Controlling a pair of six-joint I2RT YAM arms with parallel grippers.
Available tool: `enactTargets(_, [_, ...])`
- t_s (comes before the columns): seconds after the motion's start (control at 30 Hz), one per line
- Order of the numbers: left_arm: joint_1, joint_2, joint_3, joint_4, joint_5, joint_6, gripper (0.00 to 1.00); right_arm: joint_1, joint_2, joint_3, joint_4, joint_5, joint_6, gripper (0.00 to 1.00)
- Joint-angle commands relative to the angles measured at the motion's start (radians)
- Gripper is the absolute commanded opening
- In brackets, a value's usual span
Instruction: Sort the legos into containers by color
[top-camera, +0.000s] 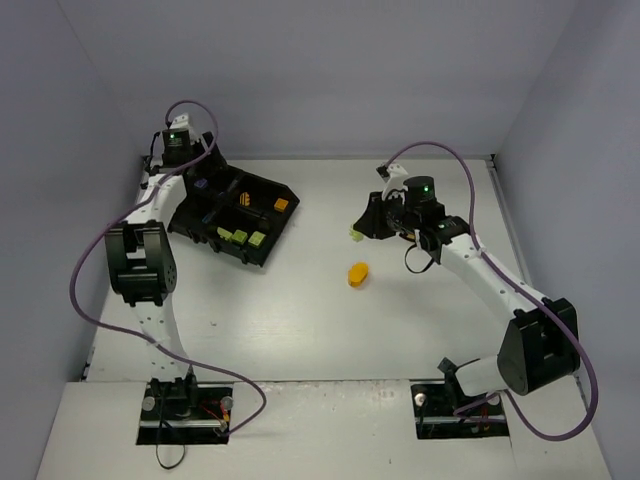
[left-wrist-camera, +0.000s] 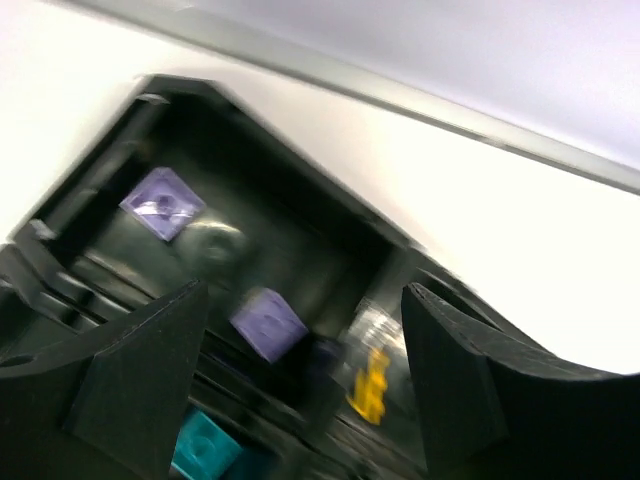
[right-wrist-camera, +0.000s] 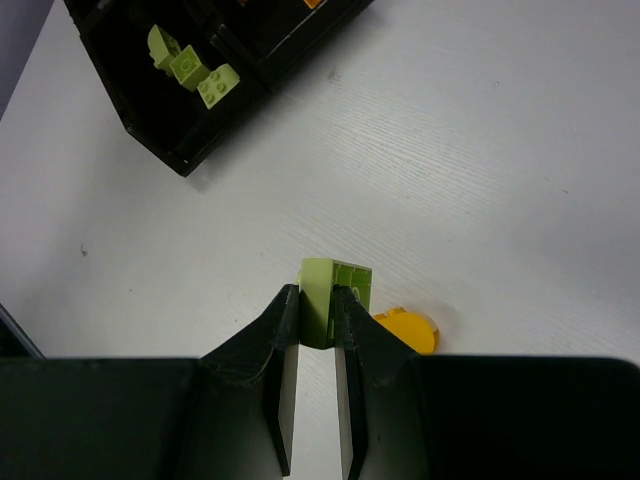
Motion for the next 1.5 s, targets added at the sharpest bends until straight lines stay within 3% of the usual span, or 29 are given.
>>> enactTargets(0.0, [-0.034, -0.215, -0.056, 0.105, 0.116, 0.053, 0.71, -0.006, 0.004, 0.093, 0.056, -0.073, -0.012, 0.00])
enactTargets(0.1, [-0.068, -0.299, -0.158, 0.185, 0.285, 0.060, 0.71, -0.008, 0.011, 0.136, 0.062, -0.108, -0.007, 0.00])
enactTargets(0.13, [-0.073, -0.316, -0.185, 0.228, 0.398, 0.069, 0.71, -0.008, 0.013, 0.146, 0.065, -0.139, -0.009, 0.00])
enactTargets(0.23, [-0.125, -0.382, -0.258, 0.221, 0.556, 0.144, 0.71, -0.008, 0.014, 0.178, 0.071, -0.185, 0.011, 0.00])
enactTargets(0.33, [-0.224, -0.442, -0.317, 0.162, 0.593, 0.277, 0.71, -0.009, 0.024, 0.204, 0.074, -0.205, 0.057, 0.00])
enactTargets(0.5, [-0.379, -0.536, -0.422, 0.193, 0.554, 0.382, 0.71, -0.009, 0.037, 0.230, 0.085, -0.225, 0.149, 0.00])
enactTargets(0.67, [-0.516, -0.635, -0.582, 0.376, 0.442, 0.432, 0.72, -0.009, 0.044, 0.229, 0.091, -0.228, 0.209, 0.00])
enactTargets(0.9, [-0.576, -0.646, -0.610, 0.475, 0.478, 0.488, 0.72, -0.008, 0.042, 0.204, 0.111, -0.254, 0.263, 0.00])
enactTargets(1.37, [-0.624, -0.565, -0.542, 0.521, 0.485, 0.494, 0.71, -0.006, 0.045, 0.186, 0.120, -0.303, 0.286, 0.00])
enactTargets(1.4, [-0.625, -0.562, -0.542, 0.526, 0.483, 0.494, 0.69, -0.006, 0.045, 0.184, 0.122, -0.305, 0.287, 0.00])
enactTargets(1.47, [-0.625, -0.554, -0.538, 0.539, 0.479, 0.486, 0.54, -0.006, 0.044, 0.181, 0.122, -0.306, 0.289, 0.00])
